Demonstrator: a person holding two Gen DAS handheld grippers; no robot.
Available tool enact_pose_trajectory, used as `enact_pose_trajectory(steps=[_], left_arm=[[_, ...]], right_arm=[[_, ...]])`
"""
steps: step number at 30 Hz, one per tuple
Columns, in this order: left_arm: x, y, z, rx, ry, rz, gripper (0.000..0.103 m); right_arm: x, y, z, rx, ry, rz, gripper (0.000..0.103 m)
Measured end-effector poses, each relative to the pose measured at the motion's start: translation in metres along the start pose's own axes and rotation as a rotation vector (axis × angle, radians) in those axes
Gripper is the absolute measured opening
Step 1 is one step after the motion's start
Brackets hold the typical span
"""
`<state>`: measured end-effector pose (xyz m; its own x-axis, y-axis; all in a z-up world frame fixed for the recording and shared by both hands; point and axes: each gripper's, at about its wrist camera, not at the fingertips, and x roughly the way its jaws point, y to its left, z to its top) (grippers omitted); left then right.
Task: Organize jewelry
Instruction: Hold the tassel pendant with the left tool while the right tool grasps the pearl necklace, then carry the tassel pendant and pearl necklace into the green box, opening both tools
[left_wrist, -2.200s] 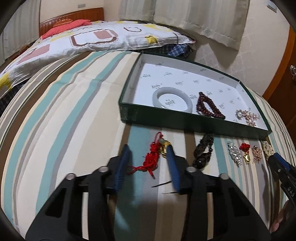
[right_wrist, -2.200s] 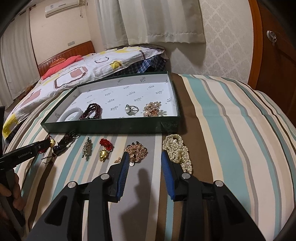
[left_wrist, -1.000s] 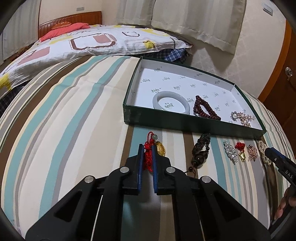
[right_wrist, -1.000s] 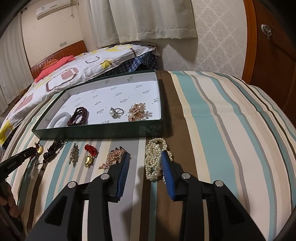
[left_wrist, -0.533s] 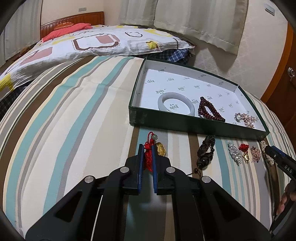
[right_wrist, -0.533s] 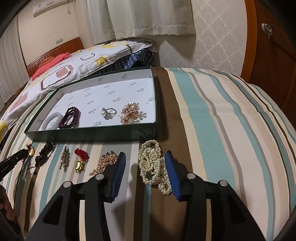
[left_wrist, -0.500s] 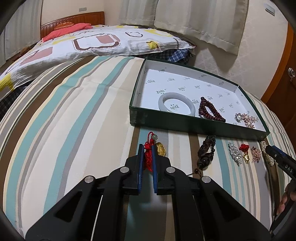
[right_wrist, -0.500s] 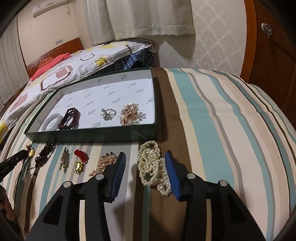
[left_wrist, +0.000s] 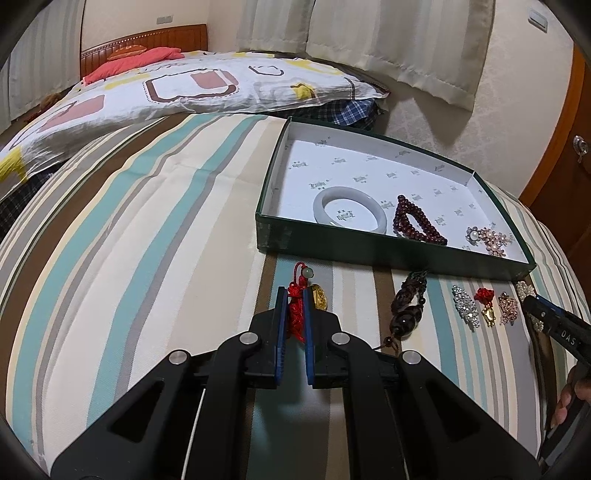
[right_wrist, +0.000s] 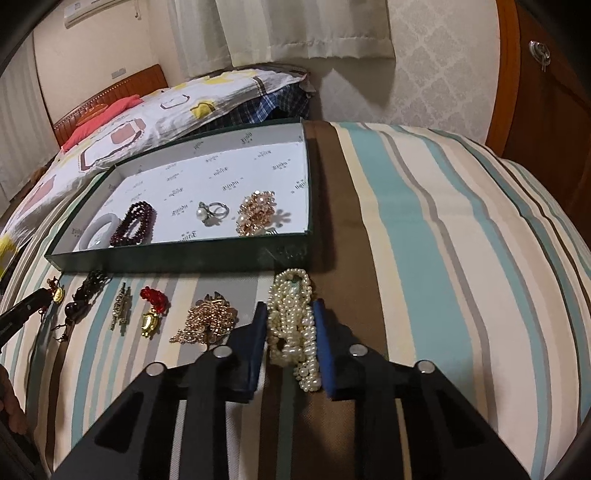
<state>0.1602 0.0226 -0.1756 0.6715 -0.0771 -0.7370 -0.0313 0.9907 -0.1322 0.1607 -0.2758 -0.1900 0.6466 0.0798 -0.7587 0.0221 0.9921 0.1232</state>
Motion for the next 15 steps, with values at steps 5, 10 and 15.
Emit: enact_pose_trajectory(steps=[5, 10, 15], left_arm=[[-0.008, -0.002, 0.001, 0.002, -0.017, -0.012, 0.008], [-0.019, -0.004, 0.005, 0.004, -0.042, -0.021, 0.008], [-0.034, -0.007, 0.011, 0.007, -0.076, -0.033, 0.008]], right_arm=[[-0.008, 0.003, -0.002, 0.005, -0.024, 0.009, 0.021], [-0.022, 0.006, 0.003, 0.002, -0.071, 0.020, 0.021], [-0.034, 0.009, 0.009, -0.002, -0.107, 0.031, 0.021]])
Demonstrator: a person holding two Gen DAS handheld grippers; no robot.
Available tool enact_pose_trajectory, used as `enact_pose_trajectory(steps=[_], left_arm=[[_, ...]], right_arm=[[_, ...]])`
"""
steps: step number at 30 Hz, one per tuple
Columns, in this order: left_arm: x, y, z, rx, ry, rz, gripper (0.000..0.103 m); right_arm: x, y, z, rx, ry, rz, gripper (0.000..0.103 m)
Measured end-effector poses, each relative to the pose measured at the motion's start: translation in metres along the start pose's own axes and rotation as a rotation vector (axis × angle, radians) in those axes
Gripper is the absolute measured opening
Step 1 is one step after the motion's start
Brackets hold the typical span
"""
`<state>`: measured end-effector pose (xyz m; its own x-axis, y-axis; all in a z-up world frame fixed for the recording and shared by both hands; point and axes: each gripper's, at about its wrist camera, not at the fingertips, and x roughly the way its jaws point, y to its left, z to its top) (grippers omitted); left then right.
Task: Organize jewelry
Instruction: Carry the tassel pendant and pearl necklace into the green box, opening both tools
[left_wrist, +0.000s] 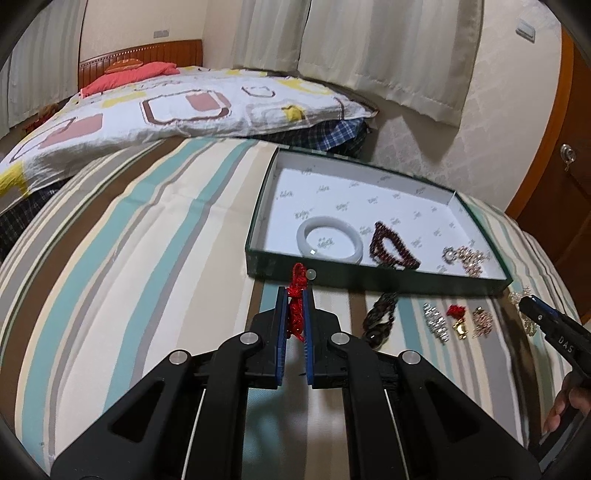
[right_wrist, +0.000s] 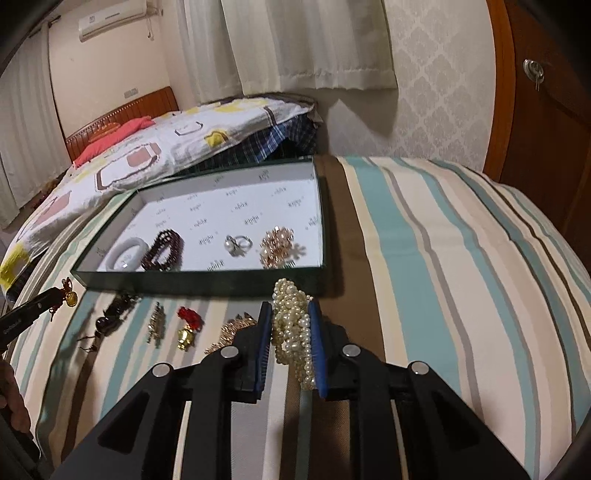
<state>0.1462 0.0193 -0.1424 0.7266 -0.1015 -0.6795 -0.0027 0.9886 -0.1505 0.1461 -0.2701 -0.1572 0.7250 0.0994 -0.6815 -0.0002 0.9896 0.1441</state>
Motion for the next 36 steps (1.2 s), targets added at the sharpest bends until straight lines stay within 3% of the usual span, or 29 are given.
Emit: enact_pose_trajectory(steps=[10, 21, 29, 36], left_arm=[[-0.021, -0.015, 0.025, 0.018, -0.077, -0.035, 0.008], [-0.007, -0.035, 0.064, 0.044, -0.131, -0.061, 0.008], [0.039, -0.040, 0.098, 0.049, -0.134, -0.041, 0.008], [0.094, -0.038, 0.108, 0.057, -0.072, -0.007, 0.008]], right_arm=[[-0.015, 0.007, 0.019, -0.012, -0.066, 0.016, 0.021], [-0.008, 0.023, 0.059, -0.051, -0.155, 0.053, 0.021], [0.027, 0.024, 0.088, -0.059, -0.178, 0.058, 0.021], [0.078, 0.018, 0.093, -0.052, -0.111, 0.047, 0.021]])
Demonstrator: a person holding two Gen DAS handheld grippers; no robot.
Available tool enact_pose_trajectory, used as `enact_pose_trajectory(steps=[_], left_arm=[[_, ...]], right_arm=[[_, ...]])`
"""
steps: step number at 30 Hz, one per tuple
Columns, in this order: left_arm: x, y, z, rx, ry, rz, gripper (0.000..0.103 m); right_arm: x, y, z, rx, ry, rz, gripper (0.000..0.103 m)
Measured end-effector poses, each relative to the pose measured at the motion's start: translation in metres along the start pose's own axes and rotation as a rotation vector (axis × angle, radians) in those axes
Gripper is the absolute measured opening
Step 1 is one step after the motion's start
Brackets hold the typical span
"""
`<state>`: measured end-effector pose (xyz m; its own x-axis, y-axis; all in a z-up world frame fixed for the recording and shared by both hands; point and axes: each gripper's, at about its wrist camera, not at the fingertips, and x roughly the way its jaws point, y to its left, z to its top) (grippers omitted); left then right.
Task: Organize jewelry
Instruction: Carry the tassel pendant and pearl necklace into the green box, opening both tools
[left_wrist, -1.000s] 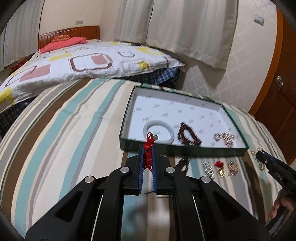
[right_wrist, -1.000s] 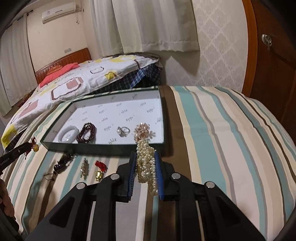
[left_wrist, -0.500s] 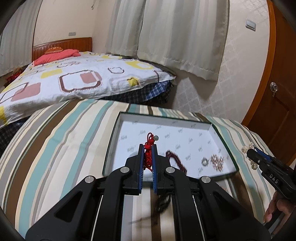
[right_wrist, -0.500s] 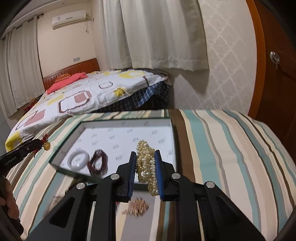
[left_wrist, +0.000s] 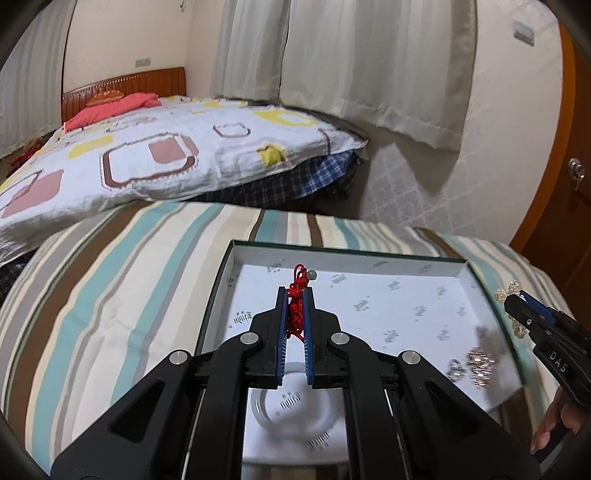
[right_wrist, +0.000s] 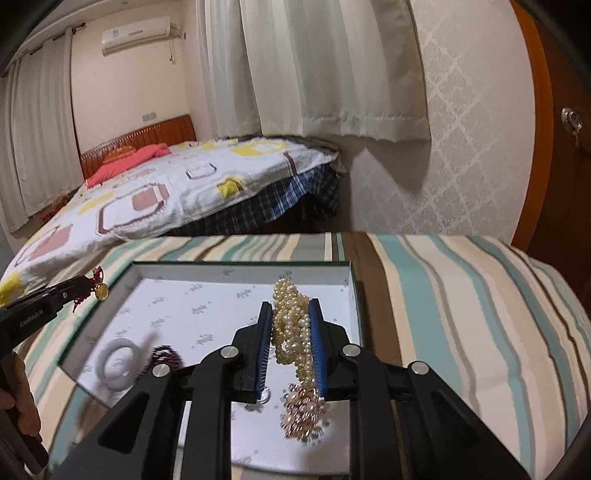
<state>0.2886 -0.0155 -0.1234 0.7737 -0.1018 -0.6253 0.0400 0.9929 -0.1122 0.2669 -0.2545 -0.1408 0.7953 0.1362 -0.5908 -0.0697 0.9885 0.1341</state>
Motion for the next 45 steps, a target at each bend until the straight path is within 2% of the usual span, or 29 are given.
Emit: enact_pose_trajectory(steps=[9, 18, 20, 22, 23, 25, 27, 32, 35, 45], left_arm=[[0.048, 0.007, -0.005, 0.001, 0.126, 0.022, 0.008], [0.062, 0.009, -0.009, -0.002, 0.178, 0.019, 0.009], [0.064, 0.010, -0.010, 0.000, 0.181, 0.024, 0.012], [0.066, 0.009, -0.011, -0.001, 0.191, 0.021, 0.020], [0.065, 0.009, -0.011, -0.002, 0.190, 0.021, 0.021], [0.065, 0.009, -0.012, 0.001, 0.184, 0.022, 0.034], [0.064, 0.009, -0.011, 0.002, 0.177, 0.027, 0.045], [0.059, 0.010, -0.011, -0.010, 0.171, 0.022, 0.047], [0.049, 0.011, -0.011, -0.027, 0.150, 0.009, 0.052], [-0.020, 0.001, -0.015, -0.013, 0.013, -0.028, 0.053]], right_arm=[[0.036, -0.002, -0.008, 0.000, 0.110, -0.012, 0.021], [0.049, -0.003, -0.013, -0.004, 0.175, -0.022, 0.021], [0.051, -0.002, -0.013, -0.006, 0.182, -0.020, 0.021], [0.051, -0.002, -0.013, -0.010, 0.186, -0.023, 0.023], [0.052, -0.002, -0.013, -0.008, 0.187, -0.021, 0.024], [0.052, -0.002, -0.013, -0.004, 0.189, -0.018, 0.027], [0.051, -0.003, -0.012, -0.002, 0.186, -0.017, 0.039], [0.046, 0.000, -0.011, -0.004, 0.168, -0.013, 0.040], [0.036, 0.002, -0.007, -0.005, 0.136, -0.012, 0.040], [-0.024, 0.015, -0.007, -0.006, 0.027, -0.013, 0.040]])
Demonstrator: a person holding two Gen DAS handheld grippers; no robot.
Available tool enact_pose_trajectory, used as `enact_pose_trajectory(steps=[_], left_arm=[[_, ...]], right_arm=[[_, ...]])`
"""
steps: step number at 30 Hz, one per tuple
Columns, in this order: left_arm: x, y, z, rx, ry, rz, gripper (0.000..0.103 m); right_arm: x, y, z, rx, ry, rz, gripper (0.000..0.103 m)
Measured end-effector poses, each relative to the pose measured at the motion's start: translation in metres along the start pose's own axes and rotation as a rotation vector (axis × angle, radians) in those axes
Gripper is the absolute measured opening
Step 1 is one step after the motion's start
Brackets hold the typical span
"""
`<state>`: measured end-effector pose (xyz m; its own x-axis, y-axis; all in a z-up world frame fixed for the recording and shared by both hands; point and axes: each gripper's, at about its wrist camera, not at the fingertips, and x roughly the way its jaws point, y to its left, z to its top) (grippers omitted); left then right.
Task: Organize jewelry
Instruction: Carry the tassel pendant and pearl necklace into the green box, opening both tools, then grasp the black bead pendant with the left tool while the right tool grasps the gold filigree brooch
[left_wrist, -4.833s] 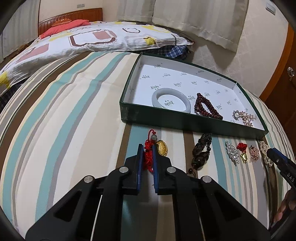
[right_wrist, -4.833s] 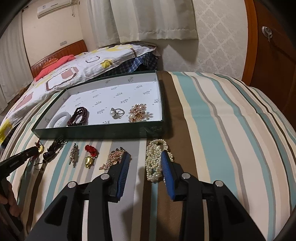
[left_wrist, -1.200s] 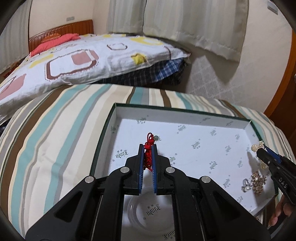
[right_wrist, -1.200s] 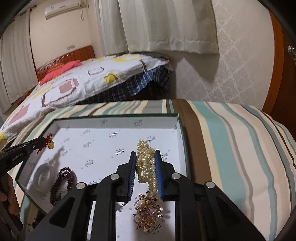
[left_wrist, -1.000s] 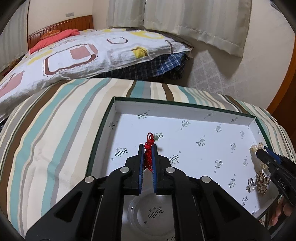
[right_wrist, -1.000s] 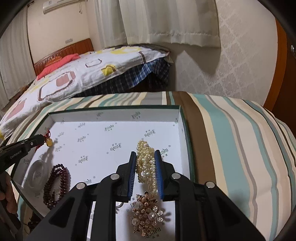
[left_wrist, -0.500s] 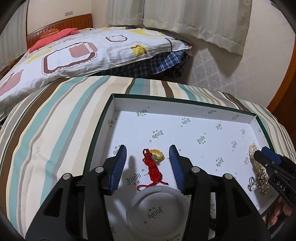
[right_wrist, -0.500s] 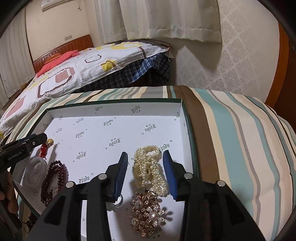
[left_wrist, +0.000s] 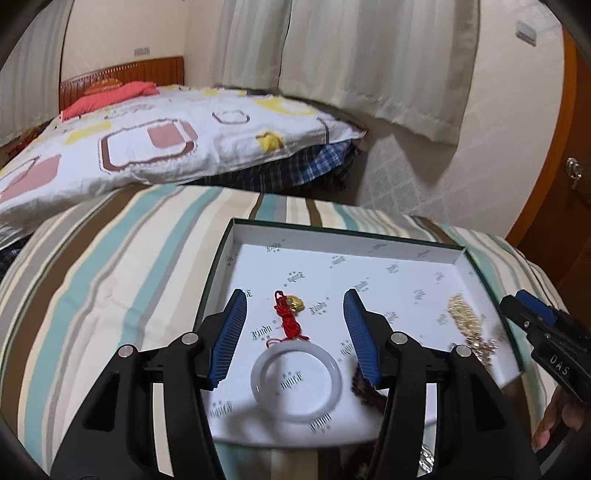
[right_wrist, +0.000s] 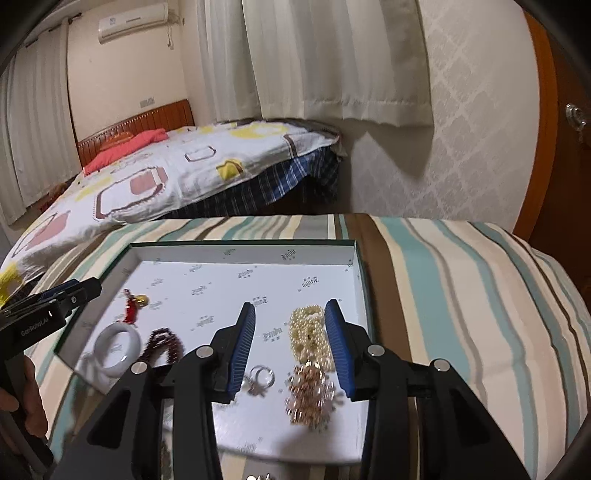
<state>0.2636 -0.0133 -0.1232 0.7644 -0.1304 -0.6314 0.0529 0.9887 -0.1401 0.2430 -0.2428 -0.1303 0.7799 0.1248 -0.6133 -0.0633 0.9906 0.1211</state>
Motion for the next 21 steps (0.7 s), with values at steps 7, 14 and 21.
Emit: enact_pose_trajectory(steps=[7, 14, 21], left_arm=[[-0.041, -0.010, -0.020, 0.030, -0.056, -0.023, 0.053], [-0.062, -0.012, -0.048, 0.043, -0.056, -0.023, 0.053], [-0.075, -0.003, -0.071, 0.038, -0.027, -0.016, 0.053]], right_arm=[[-0.031, 0.003, -0.023, 0.011, -0.014, 0.009, 0.040], [-0.050, -0.001, -0.051, 0.022, 0.003, 0.000, 0.040], [-0.052, 0.003, -0.074, 0.024, 0.053, 0.001, 0.040]])
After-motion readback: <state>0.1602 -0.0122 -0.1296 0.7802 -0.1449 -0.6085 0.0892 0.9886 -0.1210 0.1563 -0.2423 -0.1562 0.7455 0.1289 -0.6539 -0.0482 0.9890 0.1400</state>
